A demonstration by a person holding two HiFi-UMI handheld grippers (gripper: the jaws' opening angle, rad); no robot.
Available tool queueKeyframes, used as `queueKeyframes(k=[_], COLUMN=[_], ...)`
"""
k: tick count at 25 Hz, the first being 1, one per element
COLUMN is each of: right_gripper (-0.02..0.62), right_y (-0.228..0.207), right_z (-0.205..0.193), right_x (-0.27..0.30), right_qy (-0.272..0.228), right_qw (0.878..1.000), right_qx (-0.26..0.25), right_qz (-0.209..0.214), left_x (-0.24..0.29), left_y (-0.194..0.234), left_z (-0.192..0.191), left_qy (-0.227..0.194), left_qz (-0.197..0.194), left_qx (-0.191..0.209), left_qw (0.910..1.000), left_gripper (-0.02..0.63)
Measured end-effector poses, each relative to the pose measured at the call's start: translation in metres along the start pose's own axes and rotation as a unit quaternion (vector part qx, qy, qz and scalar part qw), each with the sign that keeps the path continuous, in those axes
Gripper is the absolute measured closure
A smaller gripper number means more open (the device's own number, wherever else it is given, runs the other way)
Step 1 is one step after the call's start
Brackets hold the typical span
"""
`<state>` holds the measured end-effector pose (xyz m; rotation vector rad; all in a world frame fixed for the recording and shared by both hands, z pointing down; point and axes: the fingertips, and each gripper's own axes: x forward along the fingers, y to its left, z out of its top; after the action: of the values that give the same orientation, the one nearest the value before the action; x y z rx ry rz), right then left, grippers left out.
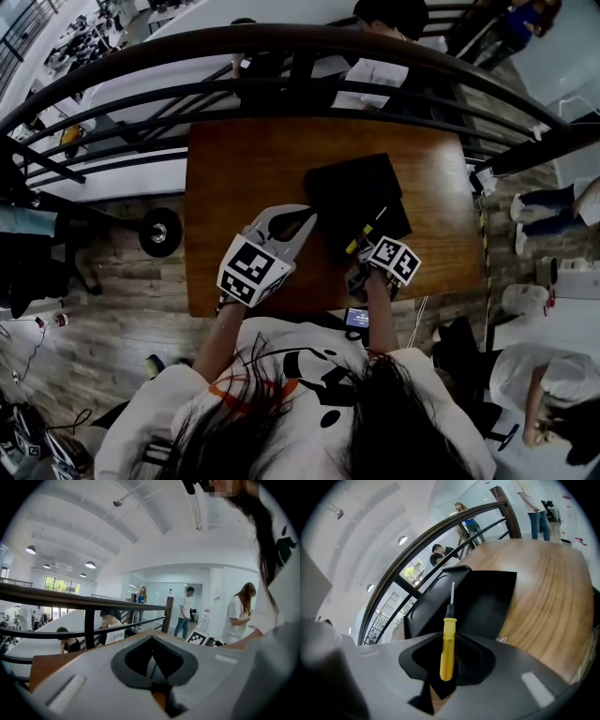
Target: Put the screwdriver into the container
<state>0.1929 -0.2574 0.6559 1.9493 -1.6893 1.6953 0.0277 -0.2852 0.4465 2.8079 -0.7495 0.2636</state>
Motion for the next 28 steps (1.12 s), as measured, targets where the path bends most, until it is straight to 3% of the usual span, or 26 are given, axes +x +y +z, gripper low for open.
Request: queueKeyframes(k=[8, 18, 28], right_gripper=[0.508, 0.502, 0.503], right_y=[-0.002, -0.007, -0.001], right_z=[-0.003, 0.001, -0.002], right_x=[0.007, 0.006, 0.009], right_qy=[0.009, 0.006, 0.019], right_qw=[0.999, 0.998, 0.999], right_qx=[-0.012, 0.031, 0.028], right_qz=[-0.03, -0.045, -0.03], left_x=[-0.004, 0.0, -0.009], left_y=[0.009, 0.012, 0.025], left_z=[-0.008, -0.009, -0.01], left_qy=[0.0, -0.003, -0.006], left_qz=[-0.001, -0.01, 0.013], left_qx=[-0.011, -0.017, -0.023], left_qw=[0.9999, 0.9998, 0.9996], left_gripper=[0.606, 0.606, 0.606])
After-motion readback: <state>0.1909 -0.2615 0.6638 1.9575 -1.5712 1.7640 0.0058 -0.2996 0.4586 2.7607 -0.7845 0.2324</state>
